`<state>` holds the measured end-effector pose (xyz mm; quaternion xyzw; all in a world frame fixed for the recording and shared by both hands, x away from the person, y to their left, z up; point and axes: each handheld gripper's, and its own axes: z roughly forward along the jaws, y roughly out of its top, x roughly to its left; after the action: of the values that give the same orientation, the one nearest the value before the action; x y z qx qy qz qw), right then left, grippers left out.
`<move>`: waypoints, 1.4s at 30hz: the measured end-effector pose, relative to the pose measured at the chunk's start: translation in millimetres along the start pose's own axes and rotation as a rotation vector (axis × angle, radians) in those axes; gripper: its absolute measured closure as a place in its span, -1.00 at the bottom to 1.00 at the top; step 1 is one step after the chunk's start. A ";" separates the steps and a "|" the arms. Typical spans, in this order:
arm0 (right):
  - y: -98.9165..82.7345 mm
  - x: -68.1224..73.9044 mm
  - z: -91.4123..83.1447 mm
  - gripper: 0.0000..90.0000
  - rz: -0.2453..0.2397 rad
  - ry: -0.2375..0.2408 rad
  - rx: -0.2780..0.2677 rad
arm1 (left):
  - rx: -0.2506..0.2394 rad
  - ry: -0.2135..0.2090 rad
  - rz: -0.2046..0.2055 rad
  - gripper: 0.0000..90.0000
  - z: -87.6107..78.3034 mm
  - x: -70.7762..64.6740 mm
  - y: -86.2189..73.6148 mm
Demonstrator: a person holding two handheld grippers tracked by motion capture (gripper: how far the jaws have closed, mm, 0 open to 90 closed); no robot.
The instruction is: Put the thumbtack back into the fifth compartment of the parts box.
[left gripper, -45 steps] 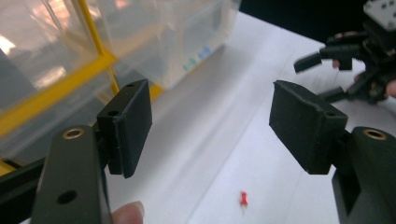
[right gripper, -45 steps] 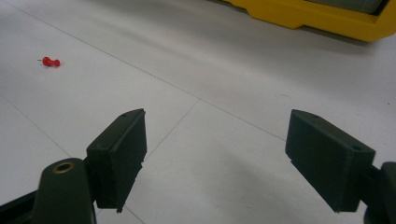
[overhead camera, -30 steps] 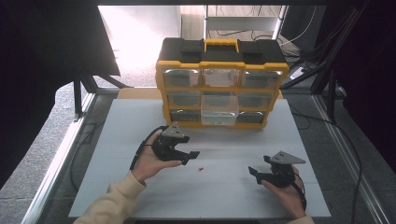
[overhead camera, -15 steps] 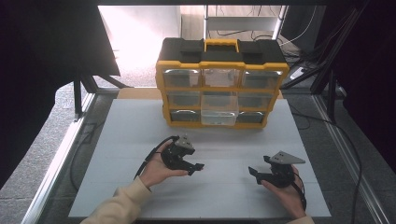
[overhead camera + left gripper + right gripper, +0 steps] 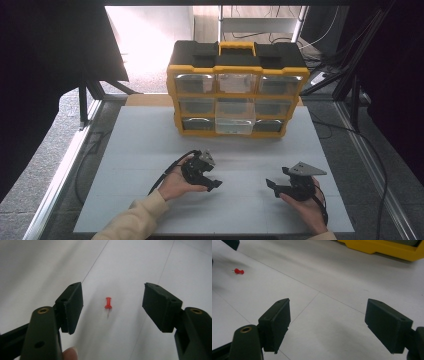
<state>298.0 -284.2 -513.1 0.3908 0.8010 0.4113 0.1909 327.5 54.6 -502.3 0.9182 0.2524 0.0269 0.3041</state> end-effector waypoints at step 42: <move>0.0 -0.4 0.5 -0.53 0.002 -0.002 0.004 | 0.046 0.037 0.043 0.83 19.1 -4.4 -4.3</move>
<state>298.6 -284.3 -513.4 0.3924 0.8012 0.4097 0.1904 325.6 45.0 -519.9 0.9294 0.2387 0.0444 0.2778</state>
